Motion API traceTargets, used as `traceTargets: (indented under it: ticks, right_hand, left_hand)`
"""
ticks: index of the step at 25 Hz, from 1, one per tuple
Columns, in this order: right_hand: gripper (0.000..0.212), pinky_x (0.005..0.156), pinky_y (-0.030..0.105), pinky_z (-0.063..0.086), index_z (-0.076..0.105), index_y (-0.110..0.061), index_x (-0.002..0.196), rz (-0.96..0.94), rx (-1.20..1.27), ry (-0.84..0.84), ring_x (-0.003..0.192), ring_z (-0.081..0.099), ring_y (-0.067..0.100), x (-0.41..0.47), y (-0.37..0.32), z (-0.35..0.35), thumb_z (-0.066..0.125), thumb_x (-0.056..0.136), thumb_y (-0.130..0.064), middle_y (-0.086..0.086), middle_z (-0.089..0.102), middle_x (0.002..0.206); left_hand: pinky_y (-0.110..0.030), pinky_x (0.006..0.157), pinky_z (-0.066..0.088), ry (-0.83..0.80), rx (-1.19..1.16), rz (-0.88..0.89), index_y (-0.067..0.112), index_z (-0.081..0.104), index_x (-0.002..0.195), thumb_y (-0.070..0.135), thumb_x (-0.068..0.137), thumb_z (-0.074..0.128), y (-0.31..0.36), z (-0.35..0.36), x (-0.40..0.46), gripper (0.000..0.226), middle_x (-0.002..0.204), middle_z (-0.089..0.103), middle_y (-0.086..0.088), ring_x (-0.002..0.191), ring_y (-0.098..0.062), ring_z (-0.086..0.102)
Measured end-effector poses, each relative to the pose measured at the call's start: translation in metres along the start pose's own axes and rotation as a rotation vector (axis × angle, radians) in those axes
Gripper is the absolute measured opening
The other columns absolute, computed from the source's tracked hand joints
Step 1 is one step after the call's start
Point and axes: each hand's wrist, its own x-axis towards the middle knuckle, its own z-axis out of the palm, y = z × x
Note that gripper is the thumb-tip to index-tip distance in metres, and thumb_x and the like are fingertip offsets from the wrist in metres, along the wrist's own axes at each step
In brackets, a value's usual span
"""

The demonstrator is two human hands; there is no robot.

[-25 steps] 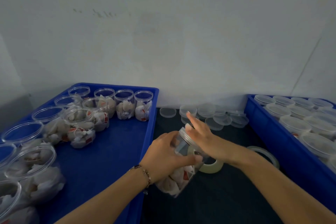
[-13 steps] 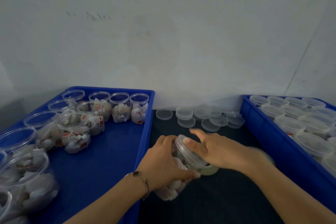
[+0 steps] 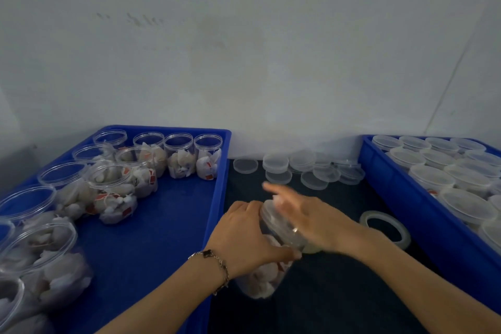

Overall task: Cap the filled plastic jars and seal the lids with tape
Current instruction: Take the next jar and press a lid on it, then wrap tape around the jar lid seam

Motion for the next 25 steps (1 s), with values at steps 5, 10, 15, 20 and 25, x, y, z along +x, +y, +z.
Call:
traceTargets:
  ticks: [5, 10, 15, 20, 25]
  right_hand:
    - [0.064, 0.107, 0.031, 0.036, 0.029, -0.027, 0.147, 0.317, -0.195, -0.031, 0.132, 0.041, 0.015, 0.007, 0.09, 0.017, 0.052, 0.092, -0.051, 0.0, 0.036, 0.15]
    - [0.059, 0.115, 0.029, 0.02, 0.038, -0.018, 0.141, 0.102, -0.515, -0.142, 0.143, 0.019, 0.015, -0.004, 0.115, 0.059, 0.048, 0.093, -0.051, 0.0, 0.029, 0.153]
    - [0.011, 0.053, 0.02, 0.044, 0.048, -0.025, 0.09, 0.268, -0.143, 0.133, 0.058, 0.054, 0.004, -0.009, 0.098, 0.051, 0.047, 0.096, -0.034, -0.003, 0.06, 0.073]
    - [0.022, 0.047, 0.026, 0.038, 0.054, -0.017, 0.071, 0.187, 0.222, 0.46, 0.048, 0.05, 0.009, -0.037, 0.079, 0.042, 0.051, 0.092, -0.023, 0.002, 0.056, 0.056]
    - [0.022, 0.042, 0.019, 0.034, 0.055, -0.019, 0.072, -0.065, 0.193, 0.478, 0.043, 0.047, 0.009, -0.056, 0.049, 0.032, 0.048, 0.083, -0.036, 0.002, 0.058, 0.063]
  left_hand:
    - [-0.02, 0.085, 0.046, -0.102, -0.202, -0.16, 0.031, 0.039, 0.123, 0.058, 0.05, 0.081, -0.014, -0.002, 0.008, 0.089, 0.116, 0.045, 0.017, 0.103, 0.0, 0.049]
    - [-0.028, 0.089, 0.048, -0.241, -0.069, -0.213, 0.023, 0.029, 0.129, 0.054, 0.055, 0.083, -0.011, 0.006, 0.01, 0.097, 0.128, 0.038, 0.006, 0.108, -0.01, 0.048]
    - [-0.032, 0.106, 0.035, -0.309, 0.093, -0.214, 0.018, -0.008, 0.149, 0.055, 0.068, 0.075, -0.015, 0.009, 0.007, 0.122, 0.153, 0.013, -0.003, 0.134, -0.019, 0.033]
    - [-0.032, 0.117, 0.009, -0.299, -0.002, -0.115, 0.022, -0.004, 0.151, 0.057, 0.083, 0.057, -0.01, -0.006, 0.008, 0.098, 0.159, -0.001, 0.001, 0.146, -0.018, -0.002]
    - [-0.001, 0.089, 0.037, -0.017, -0.35, -0.035, 0.031, 0.045, 0.137, 0.034, 0.096, 0.048, 0.003, -0.024, 0.007, 0.041, 0.119, 0.058, 0.021, 0.111, 0.01, 0.05]
